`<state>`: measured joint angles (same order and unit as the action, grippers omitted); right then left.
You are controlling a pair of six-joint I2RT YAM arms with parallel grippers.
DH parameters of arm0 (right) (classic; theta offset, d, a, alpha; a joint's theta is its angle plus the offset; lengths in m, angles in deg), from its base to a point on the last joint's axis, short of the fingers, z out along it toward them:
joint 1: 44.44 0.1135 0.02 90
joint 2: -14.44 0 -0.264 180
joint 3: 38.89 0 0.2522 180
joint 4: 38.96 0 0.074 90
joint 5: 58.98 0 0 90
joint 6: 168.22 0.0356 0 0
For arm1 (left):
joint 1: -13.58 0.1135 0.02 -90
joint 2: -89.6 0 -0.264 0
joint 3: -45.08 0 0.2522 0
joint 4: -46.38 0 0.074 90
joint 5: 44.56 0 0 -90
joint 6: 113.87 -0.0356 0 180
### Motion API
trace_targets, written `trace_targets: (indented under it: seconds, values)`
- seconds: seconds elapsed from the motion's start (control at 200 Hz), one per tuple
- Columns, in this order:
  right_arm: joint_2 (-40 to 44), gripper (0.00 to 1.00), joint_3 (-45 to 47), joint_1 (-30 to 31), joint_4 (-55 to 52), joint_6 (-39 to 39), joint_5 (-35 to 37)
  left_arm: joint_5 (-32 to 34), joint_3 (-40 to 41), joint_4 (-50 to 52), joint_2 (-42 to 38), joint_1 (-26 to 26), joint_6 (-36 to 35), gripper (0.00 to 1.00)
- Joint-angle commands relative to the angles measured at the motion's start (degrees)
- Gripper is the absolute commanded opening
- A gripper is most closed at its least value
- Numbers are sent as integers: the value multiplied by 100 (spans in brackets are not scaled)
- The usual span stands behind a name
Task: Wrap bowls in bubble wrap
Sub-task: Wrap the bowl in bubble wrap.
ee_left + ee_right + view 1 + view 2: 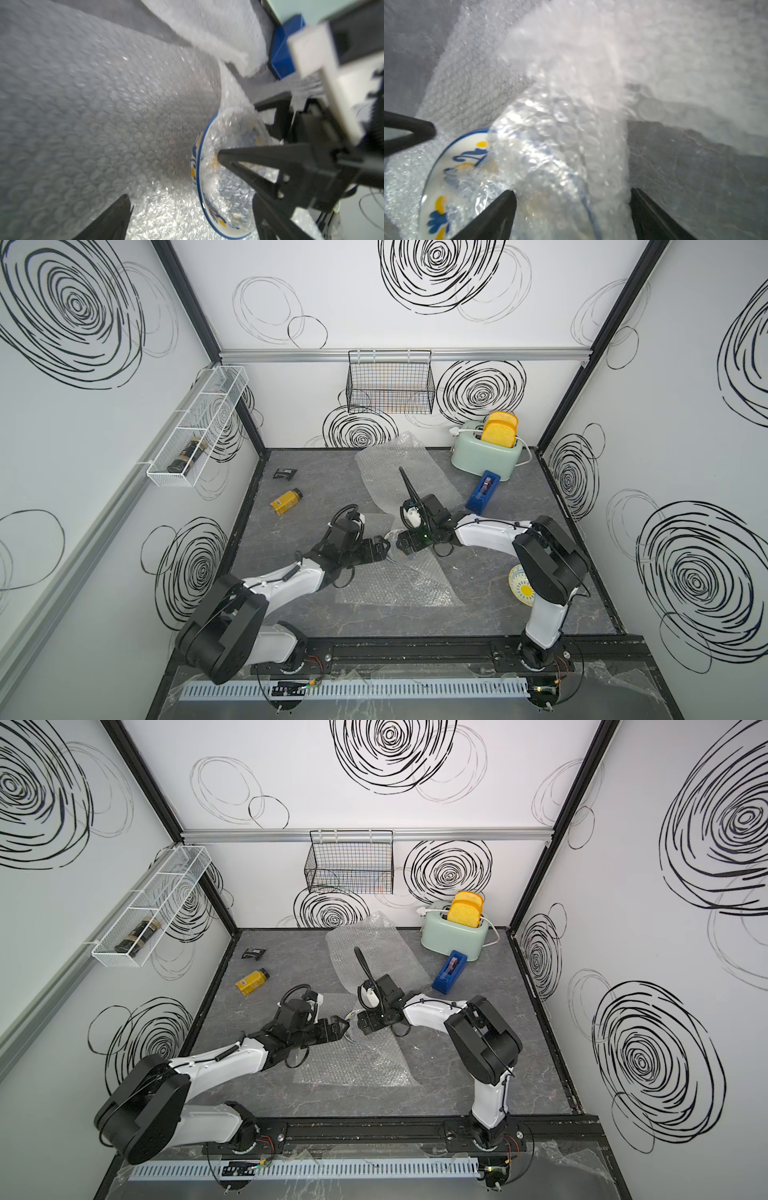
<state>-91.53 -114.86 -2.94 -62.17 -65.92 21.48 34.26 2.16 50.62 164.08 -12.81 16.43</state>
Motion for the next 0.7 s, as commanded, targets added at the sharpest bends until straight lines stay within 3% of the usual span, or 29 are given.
trace_targets:
  seconds: [0.0,0.205,0.355,0.535,0.695]
  values:
    - [-76,90,-97,78,-114,-192,310,658,101,85,-389,537,150,97]
    - [-40,90,-9,113,69,-236,148,641,-278,-165,70,1473,150,96]
    - [-37,90,-27,131,32,-237,137,522,-961,83,1116,1497,-139,97]
    - [59,90,84,135,64,-250,119,187,-1209,-305,1888,1560,-222,100]
    - [94,90,102,133,60,-236,108,104,-1369,-342,2318,1710,-237,93]
